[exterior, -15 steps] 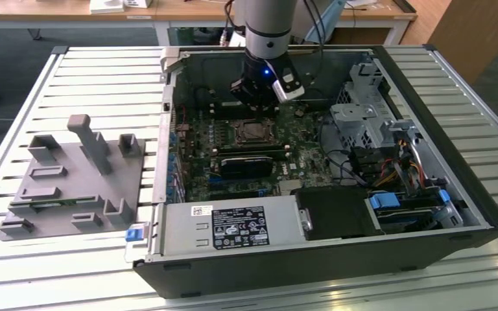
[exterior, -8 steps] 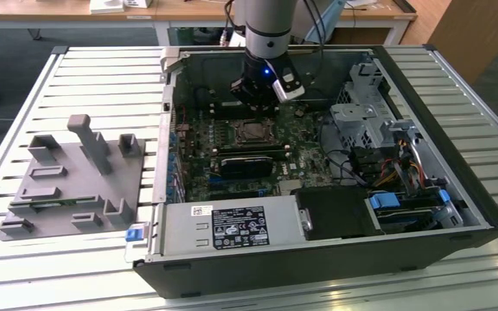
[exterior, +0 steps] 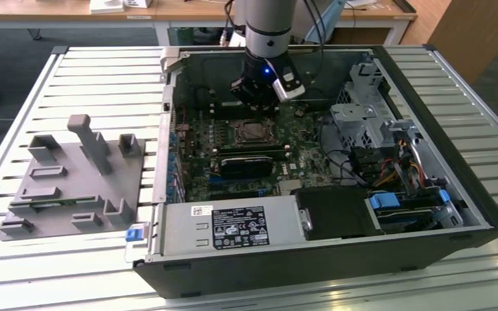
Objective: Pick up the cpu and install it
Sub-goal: 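Install the first cpu locking lever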
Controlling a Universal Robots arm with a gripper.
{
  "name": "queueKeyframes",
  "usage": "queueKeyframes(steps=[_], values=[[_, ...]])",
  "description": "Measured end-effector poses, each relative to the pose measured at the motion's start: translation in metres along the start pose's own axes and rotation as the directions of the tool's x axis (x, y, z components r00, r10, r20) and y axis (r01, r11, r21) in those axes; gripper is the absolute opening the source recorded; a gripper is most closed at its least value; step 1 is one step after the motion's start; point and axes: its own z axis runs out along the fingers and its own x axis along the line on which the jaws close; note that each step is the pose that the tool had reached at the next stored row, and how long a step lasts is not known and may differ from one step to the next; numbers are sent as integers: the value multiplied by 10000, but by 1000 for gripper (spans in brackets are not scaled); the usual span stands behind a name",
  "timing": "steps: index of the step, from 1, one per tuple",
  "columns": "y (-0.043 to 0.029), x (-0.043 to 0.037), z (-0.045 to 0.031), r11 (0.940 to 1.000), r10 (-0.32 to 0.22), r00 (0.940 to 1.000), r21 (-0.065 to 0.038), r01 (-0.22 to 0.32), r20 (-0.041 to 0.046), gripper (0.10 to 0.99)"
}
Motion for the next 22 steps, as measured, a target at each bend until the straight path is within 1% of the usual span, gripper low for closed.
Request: queueKeyframes(steps=[3,6,8,11,14,16,22], values=[[-1,0,15,10000,-2,10000,63,2,1,106],[-2,1,31,10000,-1,10000,92,1,-2,106],[-2,1,43,10000,-1,10000,95,1,0,106],[-2,1,41,10000,-1,10000,93,1,1,106],[4,-2,21,10000,-1,10000,67,1,15,106],[4,-1,6,10000,-1,10000,80,1,10,106],[3,-1,23,9996,-3,10000,289,3,15,106]])
